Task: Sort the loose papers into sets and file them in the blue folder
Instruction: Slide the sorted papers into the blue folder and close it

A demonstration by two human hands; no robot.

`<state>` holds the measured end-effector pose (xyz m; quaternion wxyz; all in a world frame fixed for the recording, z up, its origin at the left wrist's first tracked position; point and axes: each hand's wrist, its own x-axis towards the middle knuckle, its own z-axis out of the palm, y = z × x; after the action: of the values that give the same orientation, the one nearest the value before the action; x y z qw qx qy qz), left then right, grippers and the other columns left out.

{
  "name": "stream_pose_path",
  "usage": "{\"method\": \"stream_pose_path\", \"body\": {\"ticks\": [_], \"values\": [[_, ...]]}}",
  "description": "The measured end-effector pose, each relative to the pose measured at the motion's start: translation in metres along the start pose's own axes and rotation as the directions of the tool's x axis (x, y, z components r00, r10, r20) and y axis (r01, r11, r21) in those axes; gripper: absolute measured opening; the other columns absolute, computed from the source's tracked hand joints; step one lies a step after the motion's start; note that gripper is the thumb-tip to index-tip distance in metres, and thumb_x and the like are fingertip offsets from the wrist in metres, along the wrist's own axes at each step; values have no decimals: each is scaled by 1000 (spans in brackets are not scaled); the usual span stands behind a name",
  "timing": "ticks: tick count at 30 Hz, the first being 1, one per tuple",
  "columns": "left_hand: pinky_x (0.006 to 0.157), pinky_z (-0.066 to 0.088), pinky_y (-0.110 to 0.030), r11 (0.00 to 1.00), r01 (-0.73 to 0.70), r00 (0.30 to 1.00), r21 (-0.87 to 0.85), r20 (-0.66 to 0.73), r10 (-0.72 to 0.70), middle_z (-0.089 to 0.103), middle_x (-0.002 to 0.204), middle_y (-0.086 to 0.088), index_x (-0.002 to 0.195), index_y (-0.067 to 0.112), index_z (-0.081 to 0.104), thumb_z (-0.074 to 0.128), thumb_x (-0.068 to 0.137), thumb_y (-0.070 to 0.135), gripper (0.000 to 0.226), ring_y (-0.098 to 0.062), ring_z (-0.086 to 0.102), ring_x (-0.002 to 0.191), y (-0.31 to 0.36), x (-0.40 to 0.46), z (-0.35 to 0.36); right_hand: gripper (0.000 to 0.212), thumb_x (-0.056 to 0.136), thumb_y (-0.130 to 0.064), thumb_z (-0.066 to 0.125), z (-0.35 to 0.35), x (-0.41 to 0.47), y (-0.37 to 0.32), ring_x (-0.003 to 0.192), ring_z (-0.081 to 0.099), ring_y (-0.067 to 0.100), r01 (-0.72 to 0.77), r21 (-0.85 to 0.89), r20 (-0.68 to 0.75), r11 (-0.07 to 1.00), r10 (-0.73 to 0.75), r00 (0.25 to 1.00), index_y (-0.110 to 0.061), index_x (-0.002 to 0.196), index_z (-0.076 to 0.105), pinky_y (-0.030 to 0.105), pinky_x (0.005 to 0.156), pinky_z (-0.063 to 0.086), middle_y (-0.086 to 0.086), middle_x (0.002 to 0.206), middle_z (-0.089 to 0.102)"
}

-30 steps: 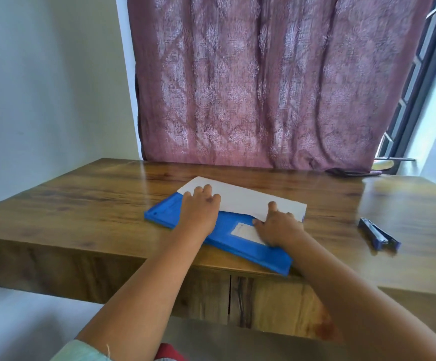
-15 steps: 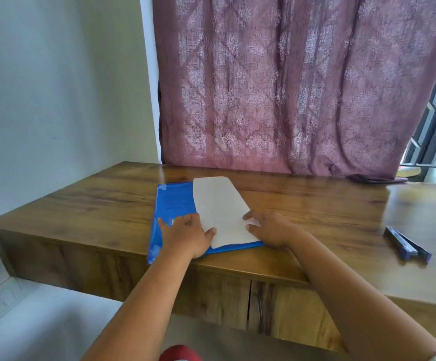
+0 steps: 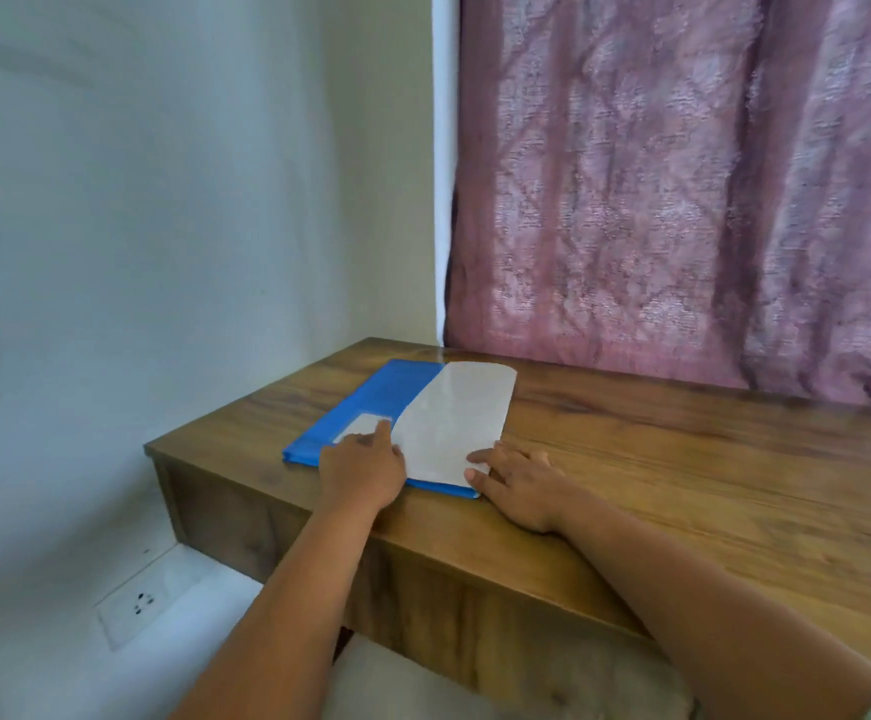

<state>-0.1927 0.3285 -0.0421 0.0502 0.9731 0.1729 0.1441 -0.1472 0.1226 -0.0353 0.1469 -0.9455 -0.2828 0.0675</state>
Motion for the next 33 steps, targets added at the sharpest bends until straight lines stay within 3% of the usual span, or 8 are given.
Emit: {"method": "stream_pose_path", "body": {"ticks": [4, 7, 11, 15, 18, 25, 29, 33], "values": [[104, 41, -45, 983, 54, 992, -175, 126, -32, 48, 141, -7, 140, 20, 40, 34, 99, 54, 53, -27, 45, 129, -43, 35, 12, 65, 94, -69, 22, 7, 50, -30, 147, 15, 30, 20, -110, 16, 994, -18, 1000, -37, 151, 24, 50, 120, 14, 8, 160, 18], [115, 24, -54, 983, 124, 985, -138, 139, -105, 22, 158, -10, 144, 30, 36, 33, 96, 61, 57, -33, 18, 146, -76, 64, 19, 68, 94, -69, 23, 15, 87, -49, 149, 9, 29, 49, -106, 12, 993, -48, 999, -35, 153, 21, 48, 121, 10, 10, 161, 14], [118, 10, -54, 966, 232, 961, -112, 182, -210, 0, 161, -12, 149, 40, 26, 28, 96, 65, 58, -39, -6, 147, -99, 93, 22, 70, 94, -70, 19, 21, 134, -63, 150, 1, 26, 79, -151, 17, 985, -78, 997, -35, 154, 15, 46, 120, 4, 8, 163, 8], [118, 5, -54, 975, 219, 954, -44, 221, -204, 1, 163, -10, 153, 42, 16, 20, 98, 63, 59, -32, -4, 149, -119, 124, 24, 70, 94, -70, 17, 26, 170, -74, 150, -2, 23, 87, -184, 32, 979, -83, 996, -36, 155, 9, 45, 120, 2, 7, 163, 3], [118, 6, -55, 982, 188, 949, 10, 257, -184, 3, 164, -5, 153, 44, 8, 17, 97, 66, 61, -27, -1, 150, -132, 145, 25, 71, 92, -73, 15, 22, 189, -76, 150, 7, 23, 72, -215, 32, 974, -67, 997, -40, 154, 8, 46, 119, 12, 4, 163, 6], [117, 9, -54, 996, 85, 966, 34, 240, -91, 13, 163, -2, 154, 36, 14, 22, 95, 69, 69, -22, 12, 149, -145, 174, 31, 72, 89, -76, 17, 21, 211, -72, 147, 17, 27, 24, -240, -33, 971, -32, 999, -42, 152, 18, 48, 115, 25, 5, 161, 19], [120, 7, -54, 999, 36, 959, 3, 281, -35, 6, 164, 0, 156, 32, 10, 21, 96, 66, 69, -23, 3, 151, -150, 181, 36, 70, 90, -75, 18, 22, 211, -73, 142, 29, 26, 23, -295, -69, 955, -45, 997, -40, 151, 24, 46, 110, 33, 5, 155, 33], [120, 3, -51, 1000, -11, 955, 17, 298, 5, -3, 164, 3, 156, 30, 3, 18, 98, 63, 68, -22, -3, 151, -153, 189, 40, 69, 91, -73, 18, 22, 213, -74, 144, 24, 27, 25, -290, -57, 957, -44, 997, -40, 151, 22, 50, 112, 27, 4, 156, 29]]}}
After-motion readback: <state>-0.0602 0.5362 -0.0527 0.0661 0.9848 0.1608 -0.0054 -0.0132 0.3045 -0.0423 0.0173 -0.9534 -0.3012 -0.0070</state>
